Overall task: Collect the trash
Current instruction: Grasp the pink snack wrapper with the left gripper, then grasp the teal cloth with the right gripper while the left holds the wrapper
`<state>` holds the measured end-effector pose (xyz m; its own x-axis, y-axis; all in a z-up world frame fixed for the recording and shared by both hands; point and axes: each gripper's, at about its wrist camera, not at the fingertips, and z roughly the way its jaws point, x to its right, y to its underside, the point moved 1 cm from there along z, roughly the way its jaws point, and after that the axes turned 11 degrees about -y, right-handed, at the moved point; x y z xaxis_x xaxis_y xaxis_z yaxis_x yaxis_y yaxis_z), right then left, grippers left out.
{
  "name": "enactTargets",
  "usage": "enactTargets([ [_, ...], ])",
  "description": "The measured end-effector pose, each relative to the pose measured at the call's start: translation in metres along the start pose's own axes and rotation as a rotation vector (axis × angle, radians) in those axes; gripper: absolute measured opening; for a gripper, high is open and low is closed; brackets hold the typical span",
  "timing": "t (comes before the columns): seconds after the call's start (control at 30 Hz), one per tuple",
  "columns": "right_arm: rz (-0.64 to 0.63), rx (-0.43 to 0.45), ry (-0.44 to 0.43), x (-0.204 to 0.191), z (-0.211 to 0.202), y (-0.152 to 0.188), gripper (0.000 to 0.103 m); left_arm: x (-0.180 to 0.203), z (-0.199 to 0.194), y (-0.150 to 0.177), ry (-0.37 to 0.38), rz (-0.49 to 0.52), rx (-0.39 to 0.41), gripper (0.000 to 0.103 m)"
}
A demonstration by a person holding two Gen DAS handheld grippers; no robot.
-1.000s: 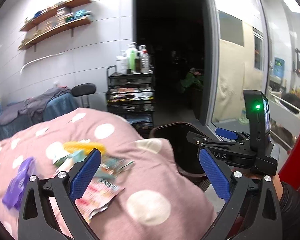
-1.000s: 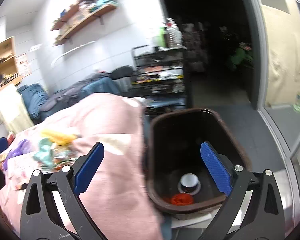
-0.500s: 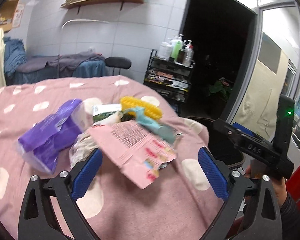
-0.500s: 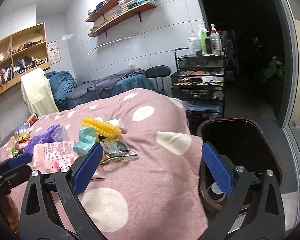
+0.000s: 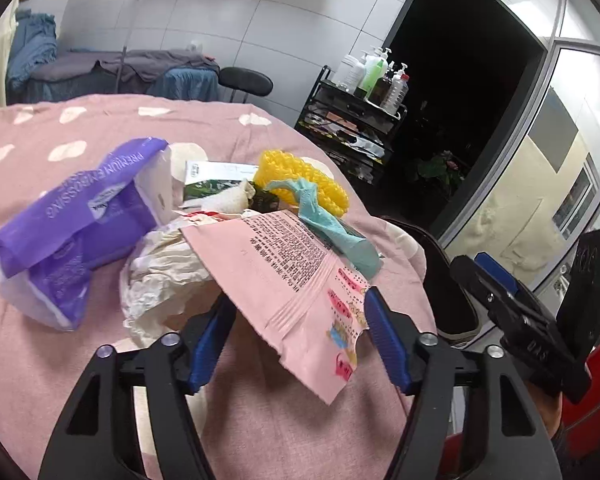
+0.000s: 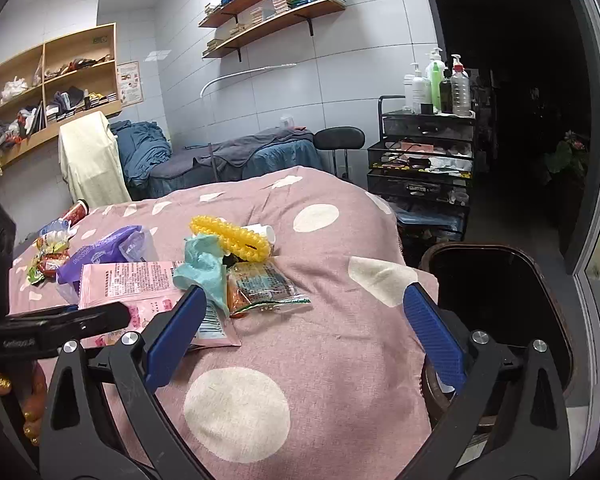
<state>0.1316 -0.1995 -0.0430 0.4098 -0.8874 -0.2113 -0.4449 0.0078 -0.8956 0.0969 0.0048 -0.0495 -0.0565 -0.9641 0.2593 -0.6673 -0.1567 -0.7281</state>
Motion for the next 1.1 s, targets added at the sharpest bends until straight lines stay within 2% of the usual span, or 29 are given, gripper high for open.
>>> enactTargets([
  [0.07,-0.007,-0.003,-0.011,-0.001,0.001,0.000,0.097,0.001,0.002,-0.001,0.016,-0.008,-0.013,0.054],
  [0.13,-0.011,-0.008,-0.016,-0.002,0.002,0.000,0.097,0.002,0.004,-0.001,0.017,-0.009,-0.020,0.037],
  [0.23,-0.017,-0.019,-0.026,-0.004,0.007,0.000,0.097,0.001,0.003,0.000,0.033,-0.023,-0.026,0.021],
  [0.33,-0.025,-0.028,-0.042,-0.007,0.012,0.000,0.097,0.002,-0.002,-0.003,0.031,-0.026,-0.003,0.013],
  [0.5,-0.041,-0.050,-0.074,-0.013,0.022,0.000,0.096,0.000,-0.022,-0.007,0.017,-0.029,0.060,0.005],
  [0.67,-0.085,-0.086,-0.110,-0.026,0.039,-0.003,0.096,-0.007,-0.044,-0.011,-0.026,-0.030,0.125,0.005],
  [0.8,-0.147,-0.135,-0.130,-0.041,0.060,-0.009,0.089,-0.013,-0.054,-0.017,-0.051,-0.046,0.164,0.005],
  [0.9,-0.199,-0.171,-0.136,-0.051,0.079,-0.012,0.078,-0.015,-0.059,-0.021,-0.064,-0.044,0.188,0.003],
  [1.0,-0.204,-0.222,-0.144,-0.054,0.099,-0.015,0.060,-0.017,-0.065,-0.024,-0.078,-0.038,0.211,0.003],
  [1.07,-0.193,-0.250,-0.161,-0.055,0.108,-0.016,0.035,-0.018,-0.067,-0.025,-0.083,-0.039,0.219,0.003],
  [1.1,-0.185,-0.256,-0.167,-0.055,0.110,-0.015,0.029,-0.019,-0.068,-0.025,-0.093,-0.036,0.225,0.003],
])
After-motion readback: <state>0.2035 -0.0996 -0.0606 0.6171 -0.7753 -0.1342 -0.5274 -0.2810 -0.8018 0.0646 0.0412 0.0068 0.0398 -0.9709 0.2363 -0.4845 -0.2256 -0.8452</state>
